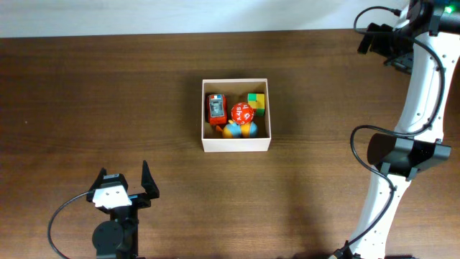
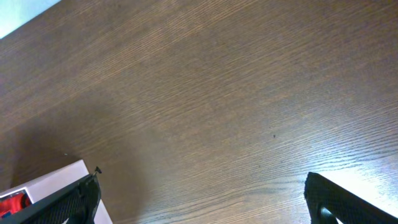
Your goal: Pack container
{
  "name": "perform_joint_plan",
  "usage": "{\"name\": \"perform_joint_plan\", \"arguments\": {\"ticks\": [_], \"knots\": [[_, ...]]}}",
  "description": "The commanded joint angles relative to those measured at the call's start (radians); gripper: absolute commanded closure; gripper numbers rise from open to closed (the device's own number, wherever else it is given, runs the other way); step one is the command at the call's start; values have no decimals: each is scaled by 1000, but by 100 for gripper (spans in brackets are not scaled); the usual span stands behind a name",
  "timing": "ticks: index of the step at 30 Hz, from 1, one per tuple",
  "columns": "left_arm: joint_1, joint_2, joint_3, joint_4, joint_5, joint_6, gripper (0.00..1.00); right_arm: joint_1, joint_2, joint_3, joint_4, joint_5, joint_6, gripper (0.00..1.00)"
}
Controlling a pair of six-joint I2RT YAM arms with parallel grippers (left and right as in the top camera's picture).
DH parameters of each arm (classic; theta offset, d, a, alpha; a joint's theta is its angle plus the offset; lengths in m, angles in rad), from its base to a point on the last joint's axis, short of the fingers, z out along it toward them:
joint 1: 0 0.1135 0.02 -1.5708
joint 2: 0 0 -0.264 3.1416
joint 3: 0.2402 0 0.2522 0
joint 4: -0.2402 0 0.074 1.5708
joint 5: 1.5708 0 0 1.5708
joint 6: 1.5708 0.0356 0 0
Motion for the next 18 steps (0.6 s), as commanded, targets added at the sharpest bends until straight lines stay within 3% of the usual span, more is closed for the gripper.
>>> {"name": "perform_joint_plan", "arguments": {"ticks": [1,11,18], "knots": [[5,-11,-10,3,18,16,1,61,-43,17,-5,-5,6,1],[5,-11,-10,3,18,16,1,341,-233,17,-4,10,-2,1],[5,-11,-10,3,18,16,1,533,-411,-123,108,290,-52,1]]}}
